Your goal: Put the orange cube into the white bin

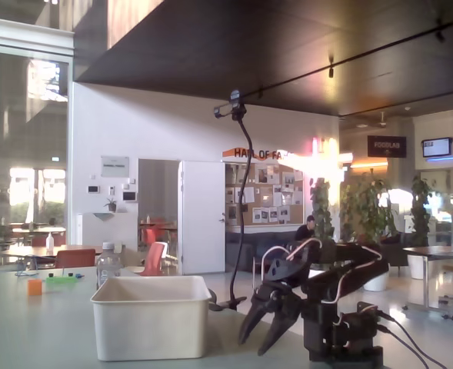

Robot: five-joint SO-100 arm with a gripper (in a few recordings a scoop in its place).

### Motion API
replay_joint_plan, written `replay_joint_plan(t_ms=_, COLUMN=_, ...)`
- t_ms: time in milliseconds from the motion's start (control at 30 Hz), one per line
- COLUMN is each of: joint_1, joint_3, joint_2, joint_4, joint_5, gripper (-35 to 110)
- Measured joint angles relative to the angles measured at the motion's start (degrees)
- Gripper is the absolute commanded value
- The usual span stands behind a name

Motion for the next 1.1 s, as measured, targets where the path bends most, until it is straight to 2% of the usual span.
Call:
replay_joint_plan(t_ms=467, joint_1=-0.18, joint_3=5.62, joint_2=3.52, joint_4=0.00, joint_5=0.18, gripper=26)
replay_joint_plan(t_ms=833, joint_1=1.93, joint_3=5.71, joint_2=3.60, joint_4=0.00, joint_5=6.24, gripper=25)
replay_joint_plan(t_ms=1100, joint_1=1.93, joint_3=5.71, joint_2=3.60, joint_4=0.00, joint_5=6.42, gripper=10)
